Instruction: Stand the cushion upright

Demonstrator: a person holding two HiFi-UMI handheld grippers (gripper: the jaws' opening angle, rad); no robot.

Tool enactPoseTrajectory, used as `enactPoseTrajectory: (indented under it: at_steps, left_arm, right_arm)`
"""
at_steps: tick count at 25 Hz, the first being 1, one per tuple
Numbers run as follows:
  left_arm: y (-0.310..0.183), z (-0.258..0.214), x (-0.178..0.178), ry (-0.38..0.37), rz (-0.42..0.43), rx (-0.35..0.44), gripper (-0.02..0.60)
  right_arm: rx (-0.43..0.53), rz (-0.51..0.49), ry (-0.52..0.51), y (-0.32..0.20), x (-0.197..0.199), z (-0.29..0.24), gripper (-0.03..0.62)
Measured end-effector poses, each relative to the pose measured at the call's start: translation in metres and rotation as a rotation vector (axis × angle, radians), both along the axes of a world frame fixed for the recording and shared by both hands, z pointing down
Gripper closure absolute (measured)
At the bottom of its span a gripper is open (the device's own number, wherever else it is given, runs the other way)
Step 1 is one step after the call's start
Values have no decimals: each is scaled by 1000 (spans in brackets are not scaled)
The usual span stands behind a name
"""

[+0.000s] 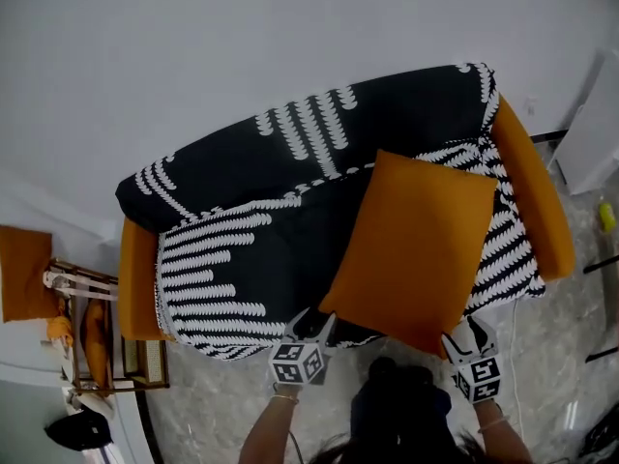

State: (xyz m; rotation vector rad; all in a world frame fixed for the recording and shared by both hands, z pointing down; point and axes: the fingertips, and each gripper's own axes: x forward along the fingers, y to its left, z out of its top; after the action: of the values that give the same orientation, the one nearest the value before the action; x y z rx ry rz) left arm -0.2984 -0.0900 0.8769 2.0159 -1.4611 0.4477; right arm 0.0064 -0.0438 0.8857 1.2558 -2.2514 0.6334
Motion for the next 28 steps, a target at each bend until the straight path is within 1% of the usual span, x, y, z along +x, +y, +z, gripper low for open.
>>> enactPoseTrajectory:
  at_steps: [4, 6, 8, 10, 14, 16, 18, 19, 20, 21, 22, 23, 24, 25, 28]
  left_arm:
    - [0, 43, -16, 3, -15, -35, 322]
    - [-2, 63, -23, 5, -30, -50, 319]
    - [-5, 82, -29, 14, -49, -61, 318]
    - [-6, 100, -33, 23, -61, -80, 313]
    - [-8, 133, -32, 17, -36, -106, 294]
    - [-11, 145, -28, 54, -37, -117, 285]
    - [-15, 153, -23, 97, -36, -136, 288]
    - [-16, 154, -19, 108, -32, -144, 300]
    - [-17, 155, -16, 107, -25, -147, 312]
    - [-17, 154, -13, 94, -15, -146, 330]
    - [-17, 152, -10, 74, -4, -141, 352]
    - [-16, 149, -8, 51, 7, -136, 378]
    - [-16, 146, -6, 30, 15, -134, 401]
    - [-15, 143, -4, 13, 19, -135, 425]
    - [-15, 133, -2, -17, 8, -142, 479]
  right_arm:
    - [-47, 11, -6, 20, -3, 46, 278]
    - [-82, 12, -11, 31, -4, 70, 258]
    - [-121, 14, -13, 41, -3, 95, 223]
    - [-155, 25, -25, 47, -1, 115, 209]
    - [-187, 72, -71, 47, 4, 144, 174]
    - [-201, 85, -111, 46, 5, 157, 157]
    - [-236, 97, -183, 47, 3, 167, 157]
    - [-268, 102, -233, 47, 0, 171, 159]
    - [-309, 102, -289, 48, -3, 174, 177]
    - [-350, 96, -344, 49, -8, 175, 212]
    - [-380, 85, -386, 50, -13, 174, 272]
    - [-394, 71, -403, 50, -17, 172, 325]
    - [-391, 55, -395, 49, -20, 168, 352]
    - [-381, 40, -369, 47, -20, 165, 366]
    - [-348, 18, -302, 44, -19, 151, 388]
